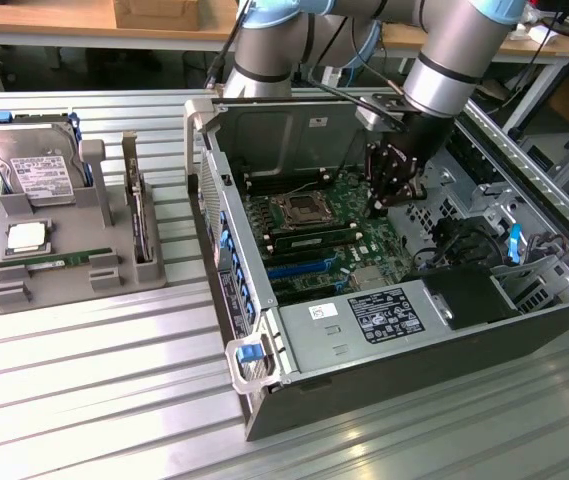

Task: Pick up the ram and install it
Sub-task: 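Press down the ram until it locks into place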

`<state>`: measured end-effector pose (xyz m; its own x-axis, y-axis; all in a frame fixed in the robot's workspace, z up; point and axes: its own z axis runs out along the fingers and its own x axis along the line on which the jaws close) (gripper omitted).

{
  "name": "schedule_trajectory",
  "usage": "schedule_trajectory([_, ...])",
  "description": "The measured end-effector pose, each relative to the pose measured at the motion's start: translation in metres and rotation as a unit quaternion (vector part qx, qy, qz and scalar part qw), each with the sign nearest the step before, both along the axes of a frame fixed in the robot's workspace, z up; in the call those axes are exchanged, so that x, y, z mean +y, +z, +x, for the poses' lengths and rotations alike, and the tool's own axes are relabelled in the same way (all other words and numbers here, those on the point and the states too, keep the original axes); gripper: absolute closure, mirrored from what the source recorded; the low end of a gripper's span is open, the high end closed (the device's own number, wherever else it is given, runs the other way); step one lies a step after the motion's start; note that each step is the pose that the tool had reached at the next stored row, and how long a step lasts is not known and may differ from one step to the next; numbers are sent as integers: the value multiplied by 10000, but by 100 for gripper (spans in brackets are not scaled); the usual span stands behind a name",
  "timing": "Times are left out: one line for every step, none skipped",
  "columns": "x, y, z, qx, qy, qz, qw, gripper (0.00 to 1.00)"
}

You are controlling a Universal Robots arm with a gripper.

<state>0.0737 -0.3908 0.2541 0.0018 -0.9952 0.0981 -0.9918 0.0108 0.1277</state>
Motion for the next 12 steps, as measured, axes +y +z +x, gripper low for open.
schedule_trajectory([0, -28, -34, 0, 0, 0, 10000, 89])
schedule_trajectory([0, -64, -59, 0, -1, 0, 10000, 89])
schedule_trajectory([0, -110, -90, 0, 0, 0, 10000, 89])
schedule_trajectory([-1, -152, -113, 0, 0, 0, 10000, 89])
schedule_trajectory([-5, -215, -124, 0, 0, -1, 10000, 89])
schedule_trajectory([-7, -261, -125, 1, 0, -4, 10000, 89])
schedule_trajectory([-10, -286, -125, 0, 0, 0, 10000, 89])
schedule_trajectory([-9, -283, -125, 0, 0, 5, 10000, 89])
schedule_trajectory([-5, -225, -125, -8, -1, 18, 10000, 89])
schedule_trajectory([-8, -143, -125, -10, 0, 5, 10000, 89])
schedule_trajectory([-8, -105, -125, -14, 0, 8, 10000, 89])
schedule_trajectory([-8, -69, -173, -32, 0, 8, 10000, 89])
